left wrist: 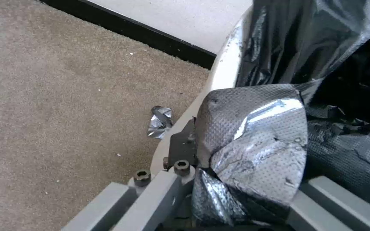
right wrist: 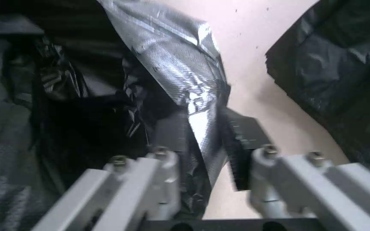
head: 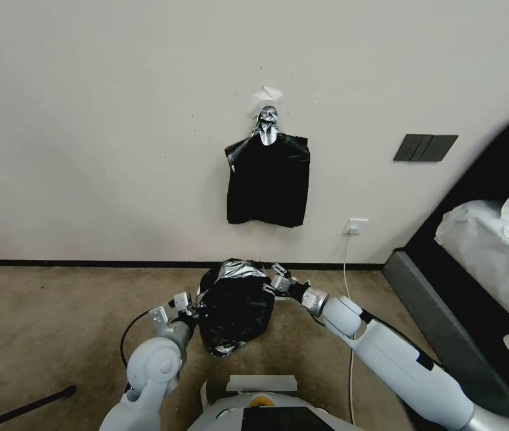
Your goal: Place a trash bag onto the trash bin.
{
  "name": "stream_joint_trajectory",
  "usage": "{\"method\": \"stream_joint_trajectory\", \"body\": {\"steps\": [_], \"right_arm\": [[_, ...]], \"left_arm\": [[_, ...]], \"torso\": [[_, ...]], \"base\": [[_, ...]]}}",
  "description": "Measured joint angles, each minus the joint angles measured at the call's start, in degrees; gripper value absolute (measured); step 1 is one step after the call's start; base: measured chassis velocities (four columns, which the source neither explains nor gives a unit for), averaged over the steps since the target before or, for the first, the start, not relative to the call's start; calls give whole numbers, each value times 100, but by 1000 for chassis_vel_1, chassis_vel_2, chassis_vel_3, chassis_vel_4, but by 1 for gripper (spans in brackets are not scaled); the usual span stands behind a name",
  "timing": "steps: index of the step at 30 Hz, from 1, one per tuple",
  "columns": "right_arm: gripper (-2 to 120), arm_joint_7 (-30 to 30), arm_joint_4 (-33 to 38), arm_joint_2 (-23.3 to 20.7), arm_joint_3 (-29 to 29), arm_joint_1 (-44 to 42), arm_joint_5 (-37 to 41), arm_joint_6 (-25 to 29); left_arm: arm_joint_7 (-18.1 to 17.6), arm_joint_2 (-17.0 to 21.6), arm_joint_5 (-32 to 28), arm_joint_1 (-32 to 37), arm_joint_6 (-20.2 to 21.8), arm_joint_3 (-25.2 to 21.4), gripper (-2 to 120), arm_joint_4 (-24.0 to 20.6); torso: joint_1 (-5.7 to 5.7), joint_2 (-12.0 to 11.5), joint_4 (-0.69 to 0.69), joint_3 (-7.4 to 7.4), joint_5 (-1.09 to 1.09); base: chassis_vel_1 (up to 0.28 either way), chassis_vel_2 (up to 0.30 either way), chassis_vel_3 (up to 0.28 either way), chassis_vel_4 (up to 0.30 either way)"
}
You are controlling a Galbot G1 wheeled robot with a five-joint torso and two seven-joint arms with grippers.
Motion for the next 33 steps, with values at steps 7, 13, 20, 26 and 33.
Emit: {"method": "stream_joint_trajectory", "body": {"steps": [7,13,20,26,33], "right_arm": [[0,4,158,14,-19,-24,94,19],[0,90,210,26,-64,46,318,9],[0,323,-15,-13,-177,429,658,-99],[0,364,-449,-96,-449,1049,814,-140],[0,377,-587,-78,-840,1510,870,-263]], "left_arm": [[21,11,66,-18,-4,55,1,98],[205,68,446,30,-3,121,1,170],[1065,225,1451,237,-258,200,1,200],[1725,294,2075,380,-741,262,1,204],[2088,286,2844,447,-1074,379,1,276]], "torso": [[0,0,0,0,0],[0,0,0,0,0],[0,0,0,0,1],[0,0,0,0,-1],[0,0,0,0,0]], "base": [[0,0,0,0],[0,0,0,0],[0,0,0,0],[0,0,0,0],[0,0,0,0]]}}
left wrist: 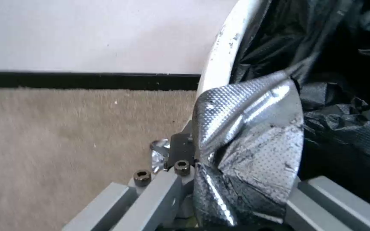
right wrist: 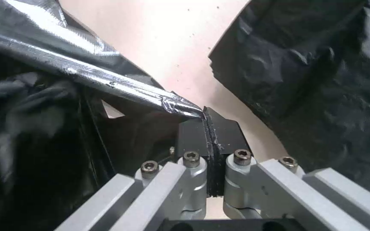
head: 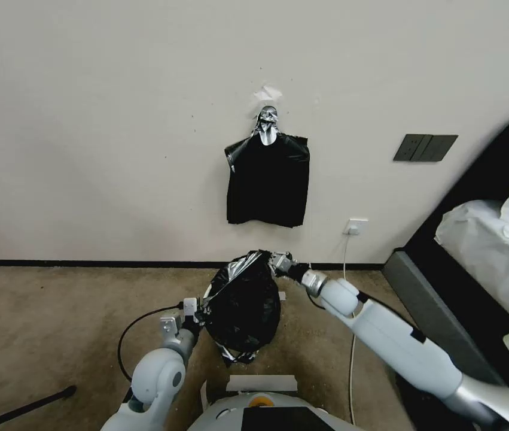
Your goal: Place a trash bag onto the trash bin.
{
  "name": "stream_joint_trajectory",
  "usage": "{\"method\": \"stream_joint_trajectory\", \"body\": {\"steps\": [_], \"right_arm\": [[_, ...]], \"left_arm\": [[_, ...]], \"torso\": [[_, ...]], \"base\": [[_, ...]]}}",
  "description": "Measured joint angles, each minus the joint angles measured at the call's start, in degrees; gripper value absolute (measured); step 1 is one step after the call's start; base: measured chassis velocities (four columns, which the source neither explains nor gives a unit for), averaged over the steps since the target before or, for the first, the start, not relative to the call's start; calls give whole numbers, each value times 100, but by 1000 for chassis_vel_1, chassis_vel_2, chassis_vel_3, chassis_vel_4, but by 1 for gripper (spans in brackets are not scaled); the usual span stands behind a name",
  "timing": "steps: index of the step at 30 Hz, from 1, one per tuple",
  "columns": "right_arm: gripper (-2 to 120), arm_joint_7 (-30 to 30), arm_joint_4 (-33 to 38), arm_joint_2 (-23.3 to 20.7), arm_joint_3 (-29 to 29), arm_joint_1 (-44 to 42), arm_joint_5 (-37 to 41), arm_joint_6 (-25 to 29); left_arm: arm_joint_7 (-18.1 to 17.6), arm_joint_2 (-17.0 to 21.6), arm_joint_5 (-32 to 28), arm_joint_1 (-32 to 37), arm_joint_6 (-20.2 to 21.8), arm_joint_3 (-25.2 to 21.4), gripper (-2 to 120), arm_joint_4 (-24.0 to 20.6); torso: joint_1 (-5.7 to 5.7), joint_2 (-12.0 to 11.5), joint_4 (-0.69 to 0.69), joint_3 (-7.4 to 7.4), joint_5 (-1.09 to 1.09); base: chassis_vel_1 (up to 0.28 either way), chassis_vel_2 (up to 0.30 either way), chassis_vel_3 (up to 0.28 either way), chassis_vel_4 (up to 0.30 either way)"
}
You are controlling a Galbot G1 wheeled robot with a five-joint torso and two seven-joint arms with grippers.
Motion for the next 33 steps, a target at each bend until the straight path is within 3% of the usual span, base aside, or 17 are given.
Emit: {"method": "stream_joint_trajectory", "body": {"steps": [22,33], "right_arm": [[0,-136,-756,562,-2131,2083,134,-381],[0,-598,-2171,1256,-3385,3336,76,-372]], "left_arm": [[136,95,1240,-140,-403,522,1,127],[189,28,2090,-125,-1201,704,1,251]], "torso": [[0,0,2,0,0],[0,0,1,0,-1]], "base": [[0,0,0,0],[0,0,0,0]]}}
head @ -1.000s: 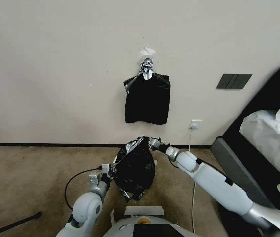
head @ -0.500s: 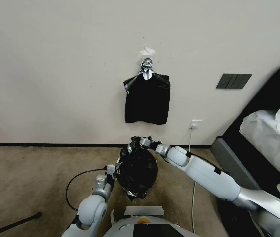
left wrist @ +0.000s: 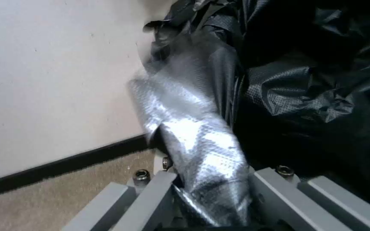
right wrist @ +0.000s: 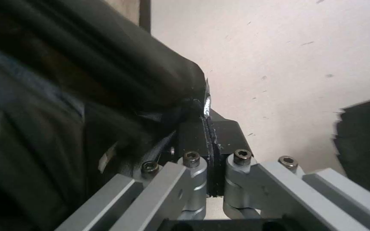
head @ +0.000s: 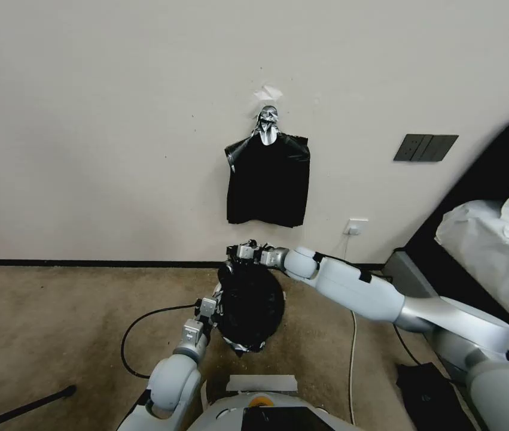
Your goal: Place a trash bag onto the trash bin.
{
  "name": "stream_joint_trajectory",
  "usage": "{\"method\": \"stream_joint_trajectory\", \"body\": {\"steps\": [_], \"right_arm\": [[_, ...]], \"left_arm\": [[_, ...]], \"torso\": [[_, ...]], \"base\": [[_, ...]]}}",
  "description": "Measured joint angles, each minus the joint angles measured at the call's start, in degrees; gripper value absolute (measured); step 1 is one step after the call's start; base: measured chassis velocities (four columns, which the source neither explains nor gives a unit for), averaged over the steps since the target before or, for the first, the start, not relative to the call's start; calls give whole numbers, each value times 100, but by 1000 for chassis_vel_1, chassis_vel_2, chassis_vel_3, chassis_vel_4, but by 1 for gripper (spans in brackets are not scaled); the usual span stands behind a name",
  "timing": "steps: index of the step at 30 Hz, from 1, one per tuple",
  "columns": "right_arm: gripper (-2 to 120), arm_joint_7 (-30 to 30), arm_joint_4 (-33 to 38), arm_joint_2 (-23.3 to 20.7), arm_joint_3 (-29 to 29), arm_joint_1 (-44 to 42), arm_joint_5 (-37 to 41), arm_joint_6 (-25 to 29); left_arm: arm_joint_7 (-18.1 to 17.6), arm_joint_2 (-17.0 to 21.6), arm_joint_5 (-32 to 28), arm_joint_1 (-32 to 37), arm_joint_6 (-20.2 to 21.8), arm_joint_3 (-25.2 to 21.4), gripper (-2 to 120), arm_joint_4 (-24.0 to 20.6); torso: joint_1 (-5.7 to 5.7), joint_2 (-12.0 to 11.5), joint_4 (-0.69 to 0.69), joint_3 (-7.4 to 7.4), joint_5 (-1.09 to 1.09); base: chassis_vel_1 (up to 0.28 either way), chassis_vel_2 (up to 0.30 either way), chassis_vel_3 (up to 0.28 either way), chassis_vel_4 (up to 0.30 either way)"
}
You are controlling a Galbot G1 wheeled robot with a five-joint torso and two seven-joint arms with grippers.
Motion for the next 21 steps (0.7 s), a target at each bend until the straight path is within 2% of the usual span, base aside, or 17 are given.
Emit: {"method": "stream_joint_trajectory", "body": {"steps": [6,10,11,12,13,14,17,18,21], "right_arm": [[0,-125,-432,229,-328,255,-4,129],[2,-119,-444,252,-361,271,-5,136],[7,-119,-399,247,-323,265,-6,135],[7,-118,-378,243,-300,262,-6,135],[17,-129,-212,176,-111,240,-6,127],[17,-129,-212,176,-111,240,-6,127],[31,-243,121,-18,146,247,-6,101],[31,-243,121,-18,146,247,-6,101],[44,-415,476,-272,290,280,-5,101]], "left_arm": [[-27,-46,5,6,-131,-6,1,-7],[-32,-74,-20,10,-165,-60,1,-4],[-37,-85,-44,13,-175,-84,1,9],[-40,-89,-56,14,-177,-93,1,15],[-82,-121,-176,18,-179,-150,1,51],[-82,-121,-176,18,-179,-150,1,51],[-151,-217,-341,3,-179,-210,1,137],[-151,-217,-341,3,-179,-210,1,137],[-238,-305,-592,-44,-140,-280,1,210]], "torso": [[0,0,-1,0,1],[0,0,-1,0,1],[0,-1,-1,0,1],[0,0,-1,0,1],[0,0,-1,0,1],[0,0,-1,0,1],[0,0,-1,0,1],[0,0,-1,0,1],[0,0,-3,0,1]], "base": [[0,0,0,0],[0,0,0,0],[0,0,0,0],[0,0,0,0],[0,0,0,0],[0,0,0,0],[0,0,0,0],[0,0,0,0],[0,0,0,0]]}}
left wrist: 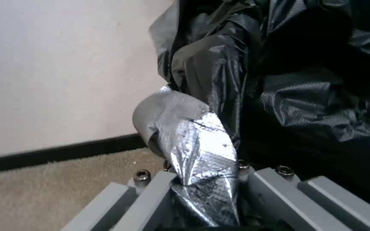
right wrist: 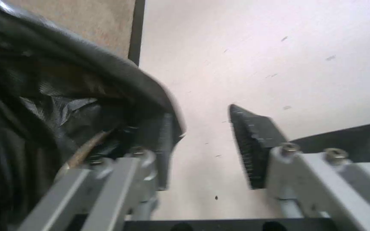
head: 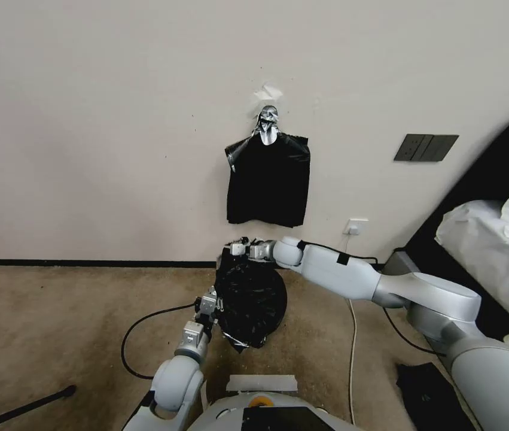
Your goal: Place a trash bag onto the trash bin.
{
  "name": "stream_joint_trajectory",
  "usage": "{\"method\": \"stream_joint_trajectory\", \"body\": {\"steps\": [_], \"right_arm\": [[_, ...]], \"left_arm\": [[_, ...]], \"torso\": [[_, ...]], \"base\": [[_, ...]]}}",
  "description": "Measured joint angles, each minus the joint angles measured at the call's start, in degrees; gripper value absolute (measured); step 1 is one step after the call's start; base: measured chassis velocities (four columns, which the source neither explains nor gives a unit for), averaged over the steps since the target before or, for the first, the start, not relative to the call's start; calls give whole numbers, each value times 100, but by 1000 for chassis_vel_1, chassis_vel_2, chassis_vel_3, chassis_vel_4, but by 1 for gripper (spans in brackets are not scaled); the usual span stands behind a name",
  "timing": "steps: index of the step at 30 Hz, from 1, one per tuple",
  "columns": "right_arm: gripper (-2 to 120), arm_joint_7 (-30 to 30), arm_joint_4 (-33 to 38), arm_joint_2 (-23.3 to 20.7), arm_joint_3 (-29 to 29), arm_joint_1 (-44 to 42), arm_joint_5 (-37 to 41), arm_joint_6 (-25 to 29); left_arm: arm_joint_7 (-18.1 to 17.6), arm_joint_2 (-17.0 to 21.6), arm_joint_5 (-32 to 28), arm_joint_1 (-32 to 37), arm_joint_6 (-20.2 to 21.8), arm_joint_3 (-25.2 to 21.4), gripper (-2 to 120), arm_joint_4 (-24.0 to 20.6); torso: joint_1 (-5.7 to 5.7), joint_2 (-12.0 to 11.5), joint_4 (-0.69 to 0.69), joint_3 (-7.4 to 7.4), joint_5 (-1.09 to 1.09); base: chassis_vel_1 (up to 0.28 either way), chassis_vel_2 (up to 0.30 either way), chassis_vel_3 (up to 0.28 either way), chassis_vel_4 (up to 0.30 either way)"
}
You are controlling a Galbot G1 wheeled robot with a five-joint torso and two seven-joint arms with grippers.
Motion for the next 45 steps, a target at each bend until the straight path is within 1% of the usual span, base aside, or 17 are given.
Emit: {"method": "stream_joint_trajectory", "body": {"steps": [9,11,13,16,17,19,20,21,22,24,25,29,31,33,34,37,45], "right_arm": [[73,-566,250,-327,275,-7,-162,241],[86,-681,334,-416,564,-153,-316,353],[88,-639,446,-461,765,-275,-337,360],[99,-65,1058,-691,1644,-933,-289,185],[99,-65,1058,-691,1644,-933,-289,185],[100,1225,1926,-1018,2144,-1586,287,-340],[100,1696,2281,-1130,2246,-1821,631,-571],[100,1696,2281,-1130,2246,-1821,631,-571],[100,2335,2824,-1289,2385,-2199,1180,-926],[92,3189,3612,-1517,2729,-2948,1899,-1451],[92,3189,3612,-1517,2729,-2948,1899,-1451],[72,3688,4523,-1695,3310,-4234,2395,-1903],[68,3735,4659,-1688,3349,-4421,2501,-1998],[57,3902,4931,-1625,3333,-4667,2827,-2246],[57,3902,4931,-1625,3333,-4667,2827,-2246],[42,4091,5061,-1490,3075,-4655,3152,-2622],[14,4597,4845,-1036,2363,-4085,3662,-3293]], "left_arm": [[-200,-124,-489,-73,154,-248,1,37],[-265,-159,-691,-73,189,-347,1,4],[-306,-183,-792,-74,205,-380,1,-3],[-500,-223,-1183,-108,271,-463,1,-3],[-500,-223,-1183,-108,271,-463,1,-3],[-756,-224,-1750,-166,419,-483,1,-22],[-840,-226,-1902,-188,463,-489,1,-34],[-840,-226,-1902,-188,463,-489,1,-34],[-954,-226,-2066,-226,525,-499,1,-48],[-1125,-224,-2315,-269,638,-519,1,-100],[-1125,-224,-2315,-269,638,-519,1,-100],[-1361,-230,-2702,-277,808,-537,1,-259],[-1376,-233,-2706,-266,818,-546,1,-279],[-1389,-240,-2704,-222,828,-550,1,-336],[-1389,-240,-2704,-222,828,-550,1,-336],[-1379,-227,-2479,-165,838,-509,1,-371],[-1344,-198,-1878,-125,859,-347,1,-361]], "torso": [[0,0,1,0,0],[0,0,2,0,1],[0,0,3,0,0],[0,0,4,0,2],[0,0,4,0,2],[0,0,0,0,1],[0,0,-1,0,1],[0,0,-1,0,1],[0,0,-1,-1,1],[-1,0,0,-1,0],[-1,0,0,-1,0],[-1,0,0,-1,2],[0,0,0,-1,1],[-1,0,2,-1,0],[-1,0,2,-1,0],[-1,1,2,-1,0],[0,0,3,0,0]], "base": [[0,0,0,0],[0,0,0,0],[0,0,0,0],[0,0,0,0],[0,0,0,0],[0,0,0,0],[0,0,0,0],[0,0,0,0],[0,0,0,0],[0,0,0,0],[0,0,0,0],[0,0,0,0],[0,0,0,0],[0,0,0,0],[0,0,0,0],[0,0,0,0],[0,0,0,0]]}}
